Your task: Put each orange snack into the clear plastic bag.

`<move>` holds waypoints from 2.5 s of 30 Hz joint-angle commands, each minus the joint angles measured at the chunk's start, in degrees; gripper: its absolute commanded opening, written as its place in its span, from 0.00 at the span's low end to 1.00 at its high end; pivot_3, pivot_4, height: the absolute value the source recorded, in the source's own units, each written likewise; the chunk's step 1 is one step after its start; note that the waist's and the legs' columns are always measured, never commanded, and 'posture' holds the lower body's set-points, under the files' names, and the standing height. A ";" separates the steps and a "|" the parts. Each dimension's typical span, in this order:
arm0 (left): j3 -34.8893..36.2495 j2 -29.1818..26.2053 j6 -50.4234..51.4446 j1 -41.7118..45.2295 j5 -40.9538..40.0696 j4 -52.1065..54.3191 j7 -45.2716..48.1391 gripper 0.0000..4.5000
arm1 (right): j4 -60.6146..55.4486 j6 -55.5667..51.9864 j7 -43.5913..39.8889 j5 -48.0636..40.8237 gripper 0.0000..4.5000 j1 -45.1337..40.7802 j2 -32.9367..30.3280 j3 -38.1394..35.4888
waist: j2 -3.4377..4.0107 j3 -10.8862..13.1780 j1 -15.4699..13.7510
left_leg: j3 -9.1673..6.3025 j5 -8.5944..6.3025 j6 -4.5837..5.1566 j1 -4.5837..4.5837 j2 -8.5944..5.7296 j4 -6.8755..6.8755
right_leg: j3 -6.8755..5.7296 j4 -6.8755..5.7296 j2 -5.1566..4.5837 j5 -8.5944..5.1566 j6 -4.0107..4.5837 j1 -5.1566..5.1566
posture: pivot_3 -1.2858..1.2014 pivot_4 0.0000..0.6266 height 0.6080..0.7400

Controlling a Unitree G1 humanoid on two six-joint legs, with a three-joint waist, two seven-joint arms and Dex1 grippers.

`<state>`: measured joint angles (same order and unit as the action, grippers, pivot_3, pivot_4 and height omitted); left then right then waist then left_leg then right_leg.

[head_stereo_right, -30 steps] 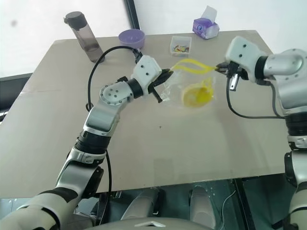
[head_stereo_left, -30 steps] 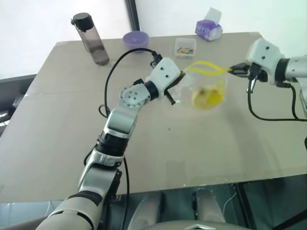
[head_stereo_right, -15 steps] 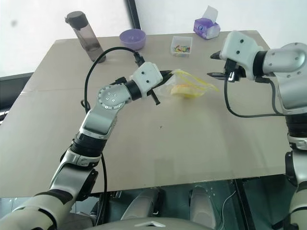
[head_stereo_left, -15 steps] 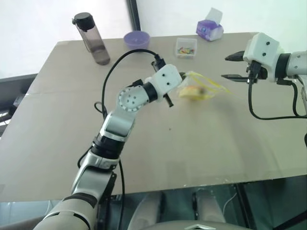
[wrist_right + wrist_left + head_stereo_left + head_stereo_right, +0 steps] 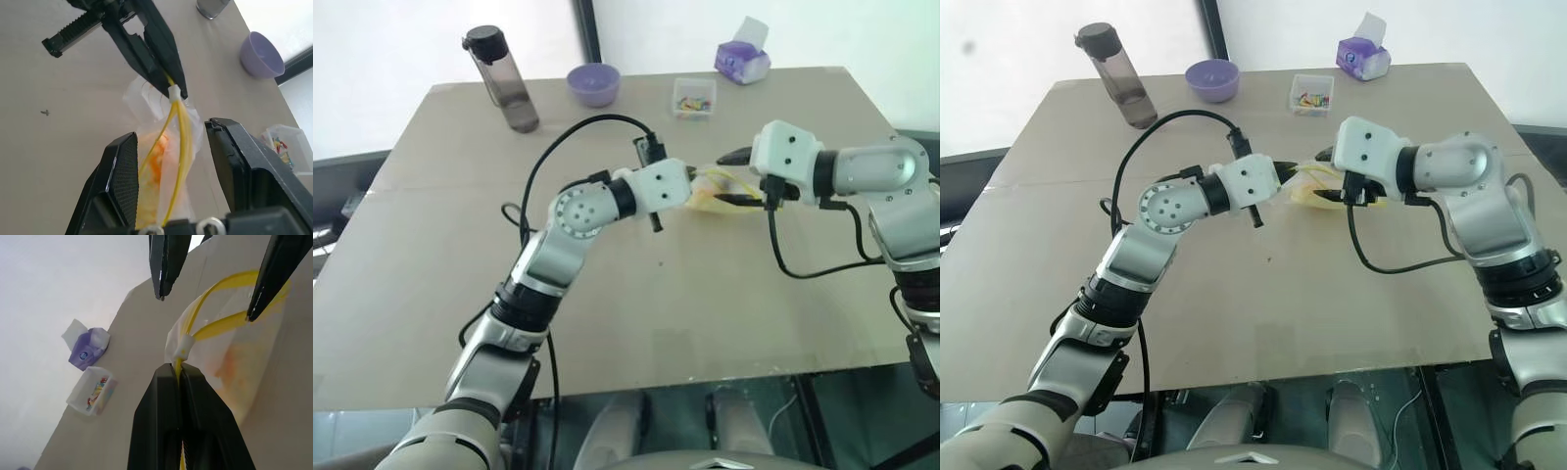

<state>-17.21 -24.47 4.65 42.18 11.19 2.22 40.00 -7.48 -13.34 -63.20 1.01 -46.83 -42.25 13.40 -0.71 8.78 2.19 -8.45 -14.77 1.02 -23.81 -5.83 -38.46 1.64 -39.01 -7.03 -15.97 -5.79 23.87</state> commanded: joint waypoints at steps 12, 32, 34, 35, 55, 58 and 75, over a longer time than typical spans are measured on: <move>-0.17 -0.27 1.34 1.47 1.38 4.70 1.42 0.00 | 0.21 3.98 3.63 2.20 0.55 -2.07 3.81 -0.27 | 0.00 0.00 0.16 | 0.00 0.00 0.00 0.01 0.00 0.00 | 0.00 -0.01 0.01 0.00 0.00 0.00 | 0.52 0.24 1.00; -0.31 -0.23 0.89 1.77 1.66 3.90 1.99 0.00 | 0.84 4.62 5.00 3.57 0.02 -1.15 4.50 -0.55 | 0.00 0.00 0.17 | 0.00 0.00 0.00 0.01 0.00 0.00 | 0.00 -0.01 0.01 0.00 0.00 0.00 | 0.52 0.24 1.00; 0.00 -0.56 0.93 1.41 1.62 3.76 1.99 0.00 | 1.30 4.89 4.89 3.99 0.02 -0.96 3.89 -0.66 | 0.00 0.00 0.17 | 0.00 0.00 0.00 0.01 0.00 0.00 | 0.00 -0.01 0.01 0.00 0.00 0.00 | 0.52 0.24 1.00; 0.22 -1.03 0.73 1.19 1.79 3.44 1.95 0.00 | 1.57 5.03 4.80 4.19 0.02 -0.82 3.46 -0.80 | 0.00 0.00 0.17 | 0.00 0.00 0.00 0.01 0.00 0.00 | 0.00 -0.01 0.01 0.00 0.00 0.00 | 0.52 0.24 1.00; 3.23 -8.06 -4.39 -1.34 2.21 -3.81 -0.26 0.00 | 3.43 4.28 4.33 2.19 0.02 5.08 -7.49 -6.38 | 0.00 0.00 0.09 | 0.01 0.00 0.00 0.01 0.00 0.01 | 0.00 0.00 0.01 0.00 0.00 0.00 | 0.52 0.24 1.00; 3.11 -8.05 -4.32 -0.92 2.28 -4.06 -0.25 0.00 | 3.36 3.85 4.34 1.84 0.02 6.42 -9.48 -7.59 | 0.00 0.00 0.01 | 0.01 0.00 0.00 0.01 0.01 0.01 | 0.00 0.00 0.01 0.00 0.00 0.00 | 0.52 0.24 1.00; 3.04 -7.57 -3.72 -0.13 2.13 -4.57 -0.58 0.00 | 4.08 3.61 5.43 1.89 0.02 7.14 -12.55 -8.65 | 0.00 0.00 0.11 | 0.03 0.00 0.00 0.01 0.01 0.02 | 0.01 0.00 0.01 0.00 0.00 0.00 | 0.52 0.24 1.00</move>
<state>-17.35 -31.28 0.40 40.92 13.21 -1.99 40.80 -4.13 -9.15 -58.90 2.22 -38.73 -53.12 8.00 -0.71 8.78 2.30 -8.42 -14.77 1.03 -23.80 -5.83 -38.45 1.65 -39.02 -7.02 -15.97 -5.79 23.87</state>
